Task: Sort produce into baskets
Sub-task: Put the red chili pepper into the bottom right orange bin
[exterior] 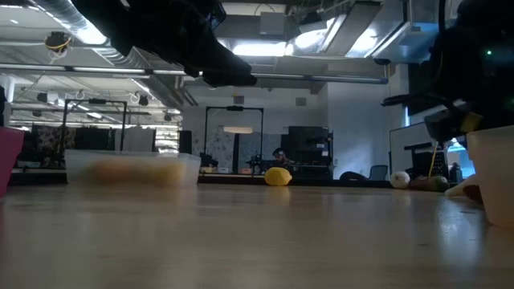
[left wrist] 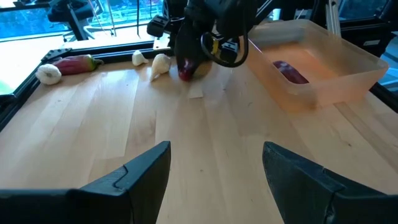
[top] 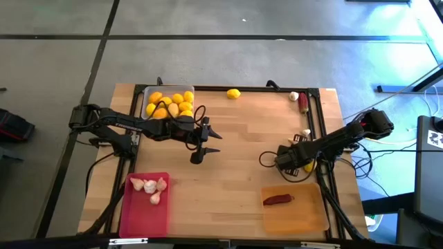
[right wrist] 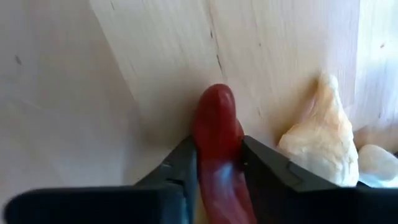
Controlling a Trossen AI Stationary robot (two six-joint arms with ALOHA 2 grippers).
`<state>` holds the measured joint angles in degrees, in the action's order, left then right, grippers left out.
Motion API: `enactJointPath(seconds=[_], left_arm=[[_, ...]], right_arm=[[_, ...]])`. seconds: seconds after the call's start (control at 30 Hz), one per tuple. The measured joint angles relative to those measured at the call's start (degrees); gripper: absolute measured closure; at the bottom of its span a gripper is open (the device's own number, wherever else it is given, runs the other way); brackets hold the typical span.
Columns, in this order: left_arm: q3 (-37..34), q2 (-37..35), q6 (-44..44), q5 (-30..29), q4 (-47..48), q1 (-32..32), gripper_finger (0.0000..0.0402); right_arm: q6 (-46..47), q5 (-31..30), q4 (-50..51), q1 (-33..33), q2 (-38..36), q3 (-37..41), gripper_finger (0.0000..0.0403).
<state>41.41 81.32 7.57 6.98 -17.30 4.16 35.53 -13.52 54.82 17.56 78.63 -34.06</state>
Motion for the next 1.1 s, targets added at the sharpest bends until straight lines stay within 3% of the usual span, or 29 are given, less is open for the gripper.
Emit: enactJointPath(seconds=[0.23,0.47,0.87,1.1], left_arm=[[0.0,0.0,0.07,0.0,0.21,0.0,0.015],[0.0,-0.02,0.4,0.0,0.31,0.0,0.015],[0.0,-0.04,0.42,0.0,0.39,0.0,0.015],[0.0,-0.04,0.39,0.0,0.81,0.0,0.015]], right_arm=[[0.0,-1.08,-1.09,0.02,-0.02,-0.07,0.0358],[0.06,-1.49,-2.23,0.02,-0.02,-1.37,0.0358],[-2.82,-3.82,-0.78,0.04,0.0,-12.8,0.0359],[-2.83,0.92,1.93,0.11,0.0,-20.42,0.0358]])
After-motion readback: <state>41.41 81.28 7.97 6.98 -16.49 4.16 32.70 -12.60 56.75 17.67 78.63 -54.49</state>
